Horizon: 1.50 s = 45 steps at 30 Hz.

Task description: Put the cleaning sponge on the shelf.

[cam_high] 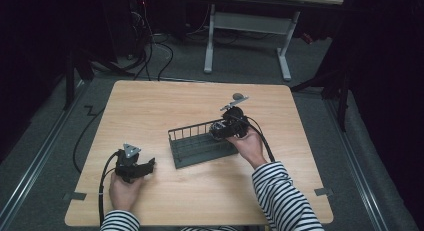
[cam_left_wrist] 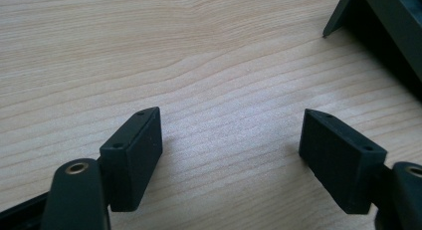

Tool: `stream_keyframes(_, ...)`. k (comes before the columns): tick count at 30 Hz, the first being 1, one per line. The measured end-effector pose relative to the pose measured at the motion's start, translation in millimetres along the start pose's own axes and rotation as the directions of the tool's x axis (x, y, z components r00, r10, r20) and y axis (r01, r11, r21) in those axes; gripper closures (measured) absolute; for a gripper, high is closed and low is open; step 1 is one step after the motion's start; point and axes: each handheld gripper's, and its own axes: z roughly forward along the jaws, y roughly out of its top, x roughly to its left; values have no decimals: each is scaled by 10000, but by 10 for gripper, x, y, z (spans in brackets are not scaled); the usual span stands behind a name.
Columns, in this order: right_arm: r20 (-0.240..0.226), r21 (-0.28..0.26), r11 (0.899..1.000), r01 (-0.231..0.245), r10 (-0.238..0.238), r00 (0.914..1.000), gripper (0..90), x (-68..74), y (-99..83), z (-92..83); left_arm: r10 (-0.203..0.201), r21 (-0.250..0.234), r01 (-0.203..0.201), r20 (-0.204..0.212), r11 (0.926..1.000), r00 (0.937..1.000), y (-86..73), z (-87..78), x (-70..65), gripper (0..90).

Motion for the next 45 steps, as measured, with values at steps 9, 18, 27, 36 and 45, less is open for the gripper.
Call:
stream_keyframes(9, -50, 364, 9993, 82, -80, 10000, 375, -6, -16, 67, 9, 8, -9, -8, 10000, 10000, 0, 0, -1, 256)
stream_keyframes(18, 40, -480, 9982, 357, -356, 9994, 268, 12, -50, -118, 10, 7, -10, -3, 10000, 10000, 0, 0, -1, 255)
stream_keyframes(27, 58, -1874, 9823, 21, -10, 10000, 328, -94, -440, -614, 20, 20, -20, -20, 10000, 10000, 1, 0, -3, 255)
stream_keyframes(36, 294, -2251, 9724, -613, 697, 9971, 345, -269, -830, -856, 20, 20, -20, -23, 10000, 10000, 1, 0, -3, 256)
stream_keyframes(45, 521, -2505, 9659, -662, 817, 9953, 357, -295, -1044, -1009, 23, 21, -23, -25, 10000, 10000, 1, 0, -3, 256)
